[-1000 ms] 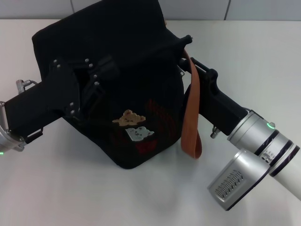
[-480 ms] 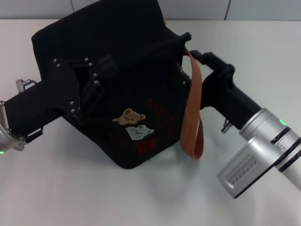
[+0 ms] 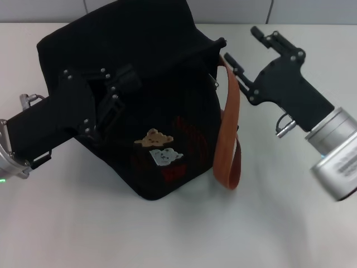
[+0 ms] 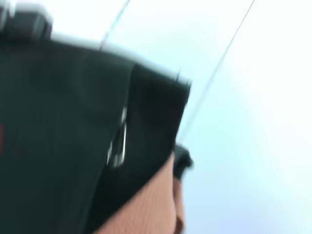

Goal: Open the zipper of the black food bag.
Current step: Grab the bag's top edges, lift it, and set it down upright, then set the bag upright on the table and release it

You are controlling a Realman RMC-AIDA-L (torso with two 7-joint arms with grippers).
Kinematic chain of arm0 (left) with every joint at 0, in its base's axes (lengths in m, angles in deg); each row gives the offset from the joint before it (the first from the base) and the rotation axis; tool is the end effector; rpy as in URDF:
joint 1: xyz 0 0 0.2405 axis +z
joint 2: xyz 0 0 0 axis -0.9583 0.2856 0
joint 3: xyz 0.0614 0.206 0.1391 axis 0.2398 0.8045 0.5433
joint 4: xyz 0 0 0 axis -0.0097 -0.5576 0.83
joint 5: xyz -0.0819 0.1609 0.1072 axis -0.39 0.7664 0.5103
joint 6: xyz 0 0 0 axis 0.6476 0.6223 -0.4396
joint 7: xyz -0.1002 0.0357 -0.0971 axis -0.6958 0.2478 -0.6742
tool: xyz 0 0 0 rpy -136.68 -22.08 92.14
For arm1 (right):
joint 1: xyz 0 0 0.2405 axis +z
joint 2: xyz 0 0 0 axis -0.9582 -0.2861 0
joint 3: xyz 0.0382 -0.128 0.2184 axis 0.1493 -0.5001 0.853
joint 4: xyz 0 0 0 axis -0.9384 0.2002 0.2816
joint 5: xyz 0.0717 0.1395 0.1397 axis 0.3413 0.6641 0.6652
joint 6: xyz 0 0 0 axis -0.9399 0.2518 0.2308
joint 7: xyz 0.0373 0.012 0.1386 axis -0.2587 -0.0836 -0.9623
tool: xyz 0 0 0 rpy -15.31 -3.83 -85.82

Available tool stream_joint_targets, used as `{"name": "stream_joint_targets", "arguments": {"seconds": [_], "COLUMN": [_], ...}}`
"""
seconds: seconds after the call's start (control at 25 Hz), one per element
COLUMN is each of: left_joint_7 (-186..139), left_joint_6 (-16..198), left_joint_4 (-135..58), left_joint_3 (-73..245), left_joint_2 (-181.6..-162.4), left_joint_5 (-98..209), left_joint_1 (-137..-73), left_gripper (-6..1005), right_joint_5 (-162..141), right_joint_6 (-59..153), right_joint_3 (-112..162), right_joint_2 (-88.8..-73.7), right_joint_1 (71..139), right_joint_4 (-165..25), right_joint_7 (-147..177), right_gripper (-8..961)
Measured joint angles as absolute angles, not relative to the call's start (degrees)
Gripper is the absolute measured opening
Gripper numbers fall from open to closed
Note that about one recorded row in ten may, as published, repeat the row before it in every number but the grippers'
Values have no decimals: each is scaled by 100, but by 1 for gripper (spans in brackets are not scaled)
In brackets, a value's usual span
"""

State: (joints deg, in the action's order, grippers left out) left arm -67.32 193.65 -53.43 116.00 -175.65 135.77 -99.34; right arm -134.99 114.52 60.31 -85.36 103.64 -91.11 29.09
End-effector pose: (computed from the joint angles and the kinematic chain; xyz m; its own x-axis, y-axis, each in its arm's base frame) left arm -0.2470 0.2700 0.0073 0.4772 -0.1331 0.8687 0.2687 -0.9190 -0.2884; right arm 0.2263 0.3200 -0.0662 0.7733 0.4459 -0.4508 -0.1638 -0.5463 -0.8214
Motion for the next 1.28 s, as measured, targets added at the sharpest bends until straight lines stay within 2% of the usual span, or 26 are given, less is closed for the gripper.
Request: {"name": "stream_joint_targets", "arguments": {"seconds": [0.2, 0.32, 0.44, 0.52, 0.64, 0.92, 1.28], "left_joint_7": [-6718, -6717, -6715, -6710, -6710, -6709, -6701], "left_joint_6": [19358, 19356, 19356, 19356, 19355, 19302, 19278], "left_joint_4": [-5330, -5327, -5327, -5326, -5326, -5326, -5327], "left_joint_3": [11601, 11601, 11601, 11605, 11609, 11609, 11609], "left_joint_2": [-17565, -17565, -17566, -17571, -17572, -17575, -17580], "left_joint_5": [13582, 13582, 13584, 13588, 13591, 13593, 13594], "left_joint_1": [-9930, -9920, -9925, -9940, -9960, -9971, -9978], "left_gripper": [23, 23, 23, 23, 23, 23, 23], "right_joint_5": [-14064, -14351, -14442, -14465, -14471, -14478, -14450], "right_joint_6": [11995, 12196, 12173, 12108, 12086, 12218, 12223], "right_joint_3": [6003, 5993, 5988, 5868, 5671, 5364, 4844], "right_joint_2": [-8394, -8363, -8402, -8503, -8534, -8474, -8486], "right_joint_1": [10806, 11151, 11360, 11593, 11702, 11845, 12068], "right_joint_4": [-8413, -7859, -7531, -7204, -7109, -6957, -6736], "right_joint_7": [866, -174, -529, -783, -968, -1553, -2115], "right_gripper": [607, 607, 607, 607, 607, 608, 608]}}
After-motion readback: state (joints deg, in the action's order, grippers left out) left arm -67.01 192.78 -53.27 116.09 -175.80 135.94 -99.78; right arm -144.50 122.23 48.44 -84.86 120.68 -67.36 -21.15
